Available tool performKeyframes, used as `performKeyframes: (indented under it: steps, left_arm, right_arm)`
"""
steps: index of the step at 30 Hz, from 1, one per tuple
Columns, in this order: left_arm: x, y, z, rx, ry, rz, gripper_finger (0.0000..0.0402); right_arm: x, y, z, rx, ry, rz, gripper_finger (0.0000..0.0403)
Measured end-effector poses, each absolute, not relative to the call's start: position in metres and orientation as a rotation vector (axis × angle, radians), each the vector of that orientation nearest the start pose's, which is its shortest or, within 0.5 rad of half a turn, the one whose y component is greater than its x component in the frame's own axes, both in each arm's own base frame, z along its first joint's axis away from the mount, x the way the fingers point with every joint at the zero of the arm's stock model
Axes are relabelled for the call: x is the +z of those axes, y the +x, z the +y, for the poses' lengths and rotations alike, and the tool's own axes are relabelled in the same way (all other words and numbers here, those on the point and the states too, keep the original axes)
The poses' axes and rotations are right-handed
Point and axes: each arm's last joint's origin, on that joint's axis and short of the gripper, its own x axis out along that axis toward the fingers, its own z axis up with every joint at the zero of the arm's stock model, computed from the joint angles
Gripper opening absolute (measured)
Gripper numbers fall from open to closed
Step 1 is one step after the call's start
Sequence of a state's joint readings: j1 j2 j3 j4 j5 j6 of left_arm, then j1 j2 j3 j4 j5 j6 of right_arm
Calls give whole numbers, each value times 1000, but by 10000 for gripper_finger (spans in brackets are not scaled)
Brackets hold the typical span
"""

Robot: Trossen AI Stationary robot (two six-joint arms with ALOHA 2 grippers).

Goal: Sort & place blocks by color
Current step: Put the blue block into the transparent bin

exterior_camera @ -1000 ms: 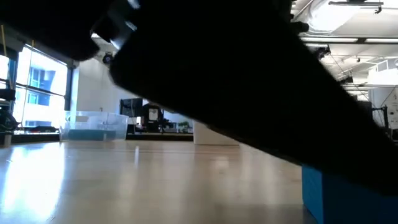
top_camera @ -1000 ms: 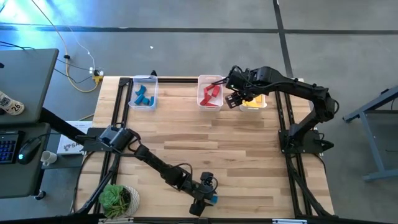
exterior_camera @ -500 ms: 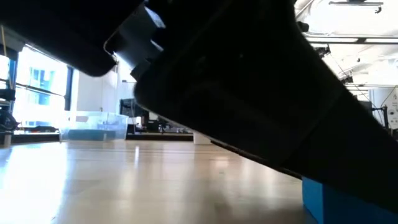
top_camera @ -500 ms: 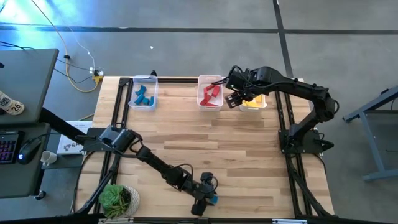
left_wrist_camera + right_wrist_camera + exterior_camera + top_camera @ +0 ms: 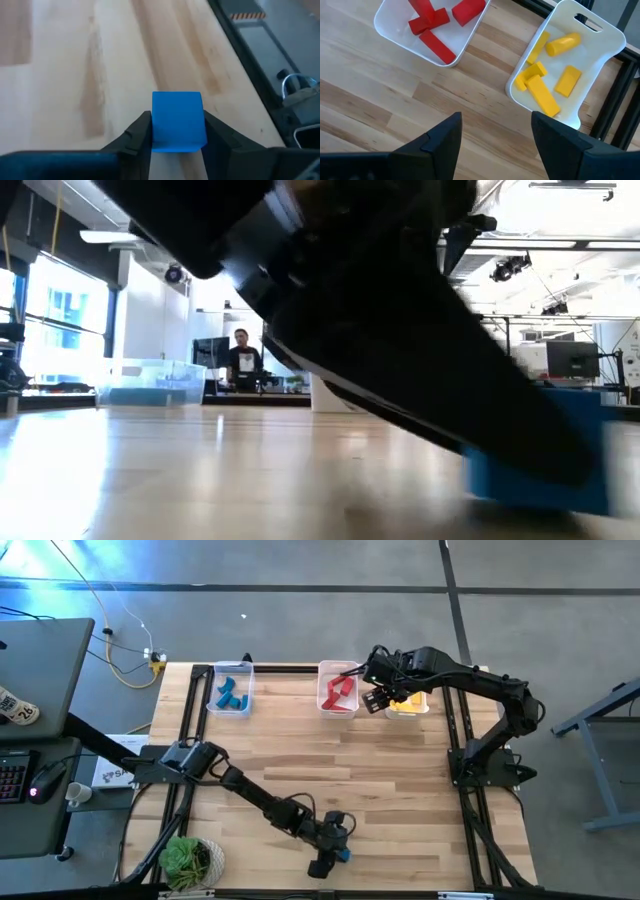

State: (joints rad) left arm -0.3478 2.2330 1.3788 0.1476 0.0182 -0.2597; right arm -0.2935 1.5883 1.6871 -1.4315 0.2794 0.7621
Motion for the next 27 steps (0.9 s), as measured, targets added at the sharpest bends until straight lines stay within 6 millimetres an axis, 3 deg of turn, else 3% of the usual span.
performKeyframes:
  steps: [5, 13, 21, 27]
  left_arm:
    - [123, 430, -138, -203, -80, 805, 102]
    - [186, 411, -101, -114, 50, 847, 102]
    - [248, 388, -54, 39, 154, 808, 102]
    - [274, 364, -12, 222, 215, 842, 102]
  right_arm:
    - [358, 270, -90, -971, 632, 1097, 224]
    - [358, 270, -90, -981, 626, 1097, 224]
    - [359, 270, -92, -1023, 585, 1078, 224]
    - [359, 269, -94, -1038, 577, 1075, 224]
